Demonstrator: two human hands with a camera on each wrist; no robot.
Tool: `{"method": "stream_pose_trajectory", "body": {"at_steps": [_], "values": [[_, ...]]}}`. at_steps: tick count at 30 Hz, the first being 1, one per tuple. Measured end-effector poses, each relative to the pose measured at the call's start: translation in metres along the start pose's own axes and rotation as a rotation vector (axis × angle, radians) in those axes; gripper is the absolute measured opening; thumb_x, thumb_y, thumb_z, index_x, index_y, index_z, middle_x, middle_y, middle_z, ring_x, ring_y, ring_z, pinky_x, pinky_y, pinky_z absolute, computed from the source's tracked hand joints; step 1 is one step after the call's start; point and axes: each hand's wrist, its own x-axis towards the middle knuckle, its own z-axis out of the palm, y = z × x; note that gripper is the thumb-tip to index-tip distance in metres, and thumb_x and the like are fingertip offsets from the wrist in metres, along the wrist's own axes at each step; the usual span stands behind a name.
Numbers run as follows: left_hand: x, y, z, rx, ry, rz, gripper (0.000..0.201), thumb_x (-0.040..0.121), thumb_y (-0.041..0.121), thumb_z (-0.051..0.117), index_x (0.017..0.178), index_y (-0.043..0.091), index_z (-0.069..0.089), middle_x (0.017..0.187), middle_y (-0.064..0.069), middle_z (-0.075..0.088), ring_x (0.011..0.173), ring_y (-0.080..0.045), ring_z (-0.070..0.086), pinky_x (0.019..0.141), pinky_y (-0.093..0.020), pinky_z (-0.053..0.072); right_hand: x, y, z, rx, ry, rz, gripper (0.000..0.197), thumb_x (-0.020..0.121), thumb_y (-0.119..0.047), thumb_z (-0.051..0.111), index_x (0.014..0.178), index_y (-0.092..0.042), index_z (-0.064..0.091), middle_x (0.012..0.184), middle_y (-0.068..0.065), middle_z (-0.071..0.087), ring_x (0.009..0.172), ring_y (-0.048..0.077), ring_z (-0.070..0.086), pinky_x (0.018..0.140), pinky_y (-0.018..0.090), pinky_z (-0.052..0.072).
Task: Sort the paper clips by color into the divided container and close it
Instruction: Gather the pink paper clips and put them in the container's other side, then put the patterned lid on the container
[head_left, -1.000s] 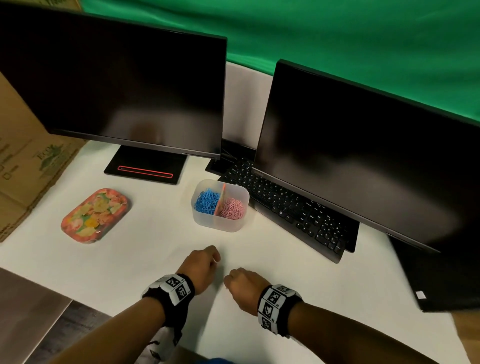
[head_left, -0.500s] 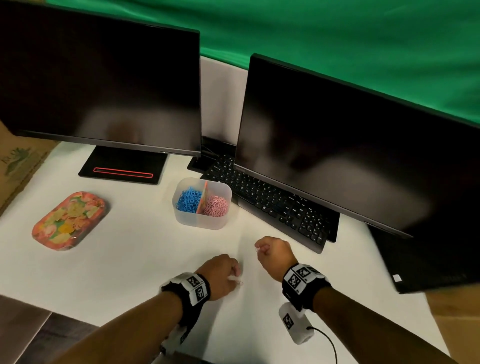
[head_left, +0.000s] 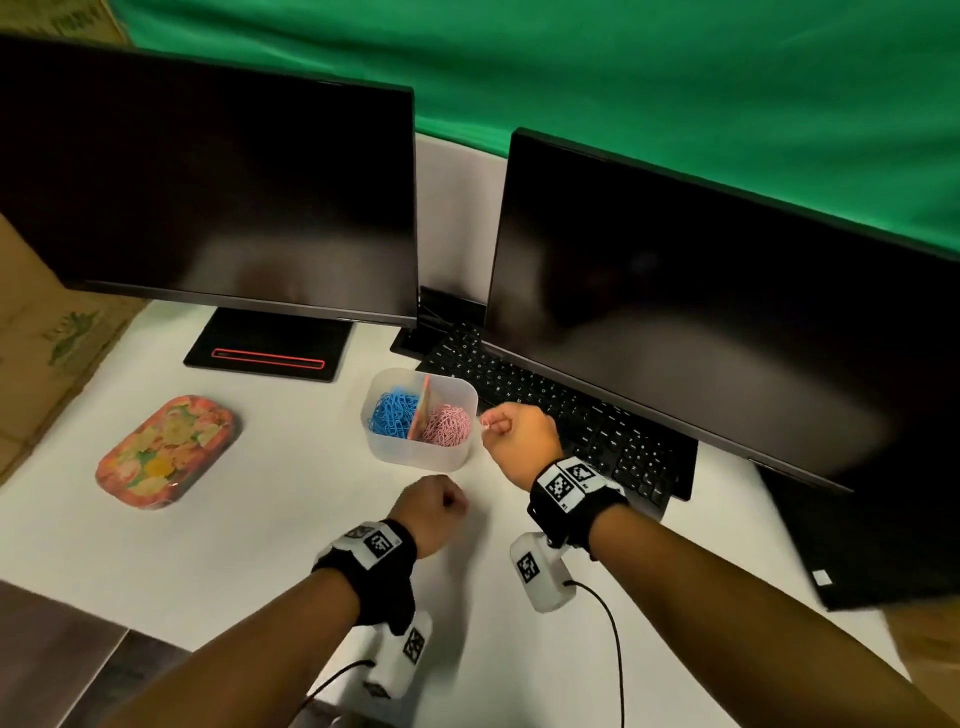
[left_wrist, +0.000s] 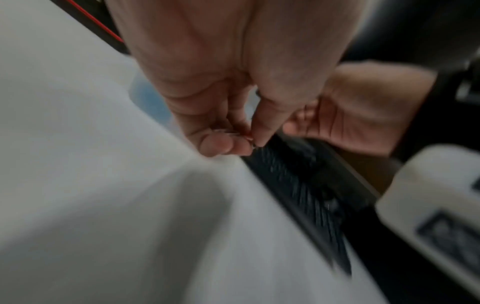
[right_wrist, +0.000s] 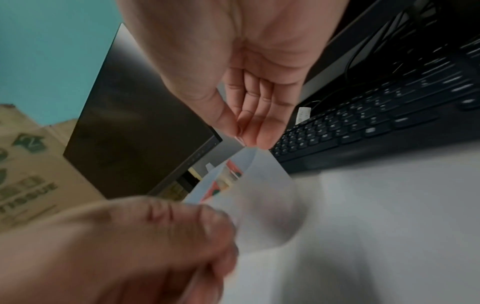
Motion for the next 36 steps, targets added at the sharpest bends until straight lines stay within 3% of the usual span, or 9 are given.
{"method": "stream_pose_trajectory", "body": {"at_steps": [4, 7, 11, 16, 19, 21, 26, 32, 36], "values": [[0.023, 0.032, -0.054, -0.346, 0.201, -0.027, 0.015, 0.088, 0.003, 0.057, 0.079, 0.015, 0.059, 0.067, -0.005, 0.062, 0.058, -0.017, 0.059, 0.053, -0.026, 0.051, 0.024, -0.026, 0.005, 0.036, 0.028, 0.018, 0.025, 0.08, -0.003, 0.052, 0.085, -0.012, 0.074, 0.073, 0.0, 0.065, 0.07, 0.019, 0.063, 0.065, 0.017, 0.05], [0.049, 0.042, -0.077, -0.442, 0.244, -0.094, 0.013, 0.082, 0.003, 0.061, 0.072, 0.012, 0.06, 0.071, -0.012, 0.065, 0.061, -0.027, 0.065, 0.065, -0.039, 0.06, 0.033, -0.033, 0.01, 0.012, 0.022, 0.08, 0.025, 0.08, -0.005, 0.053, 0.082, -0.015, 0.075, 0.082, 0.0, 0.067, 0.077, 0.022, 0.064, 0.075, 0.026, 0.056], [0.064, 0.043, -0.088, -0.366, 0.237, -0.098, 0.022, 0.077, 0.003, 0.059, 0.067, 0.023, 0.061, 0.082, -0.012, 0.067, 0.079, -0.03, 0.068, 0.081, -0.046, 0.059, 0.042, -0.03, 0.015, 0.013, -0.008, 0.142, 0.021, 0.078, -0.006, 0.061, 0.089, -0.019, 0.074, 0.099, 0.004, 0.071, 0.085, 0.023, 0.068, 0.078, 0.027, 0.058], [0.061, 0.03, -0.106, -0.347, 0.226, -0.071, 0.023, 0.075, 0.004, 0.054, 0.07, 0.023, 0.065, 0.084, -0.013, 0.069, 0.084, -0.032, 0.069, 0.083, -0.048, 0.058, 0.042, -0.019, 0.005, 0.099, -0.01, 0.104, 0.021, 0.079, -0.009, 0.062, 0.09, -0.022, 0.073, 0.09, 0.007, 0.074, 0.081, 0.022, 0.07, 0.08, 0.029, 0.058], [0.045, 0.007, -0.133, -0.348, 0.353, -0.054, 0.021, 0.081, 0.004, 0.056, 0.077, 0.021, 0.067, 0.085, -0.012, 0.071, 0.083, -0.029, 0.068, 0.079, -0.04, 0.058, 0.026, -0.004, 0.003, 0.122, 0.017, 0.049, 0.02, 0.08, -0.011, 0.06, 0.085, -0.026, 0.071, 0.084, 0.001, 0.073, 0.078, 0.018, 0.069, 0.081, 0.032, 0.057], [0.033, -0.025, -0.158, -0.104, 0.502, -0.084, 0.013, 0.081, 0.009, 0.063, 0.087, 0.019, 0.067, 0.09, -0.003, 0.07, 0.083, -0.022, 0.064, 0.084, -0.033, 0.053, 0.01, 0.012, 0.006, 0.055, 0.021, 0.019, 0.019, 0.083, -0.011, 0.06, 0.09, -0.023, 0.072, 0.081, -0.003, 0.071, 0.077, 0.015, 0.067, 0.079, 0.025, 0.053], [0.013, -0.117, -0.217, 0.41, 0.439, -0.453, 0.077, 0.069, 0.039, 0.077, 0.136, 0.024, 0.041, 0.134, -0.013, 0.043, 0.12, -0.036, 0.047, 0.099, -0.044, 0.044, -0.025, 0.045, 0.023, 0.067, -0.032, 0.011, 0.021, 0.084, -0.01, 0.065, 0.097, -0.026, 0.065, 0.099, -0.003, 0.069, 0.086, 0.012, 0.064, 0.077, 0.022, 0.048], [0.005, -0.178, -0.227, 0.537, 0.348, -0.722, 0.117, 0.041, 0.064, 0.078, 0.138, 0.033, 0.022, 0.127, -0.011, 0.035, 0.121, -0.037, 0.035, 0.097, -0.052, 0.039, -0.032, 0.043, 0.029, -0.018, -0.043, -0.04, 0.025, 0.085, -0.015, 0.065, 0.104, -0.032, 0.062, 0.107, -0.007, 0.062, 0.094, 0.008, 0.059, 0.077, 0.023, 0.048], [0.003, -0.182, -0.225, 0.478, 0.342, -0.76, 0.113, 0.049, 0.054, 0.081, 0.141, 0.03, 0.02, 0.127, -0.013, 0.034, 0.12, -0.039, 0.038, 0.098, -0.049, 0.042, -0.027, 0.027, 0.028, -0.027, -0.049, -0.062, 0.026, 0.085, -0.015, 0.065, 0.108, -0.027, 0.063, 0.109, -0.007, 0.062, 0.092, 0.005, 0.058, 0.077, 0.021, 0.047]]}}
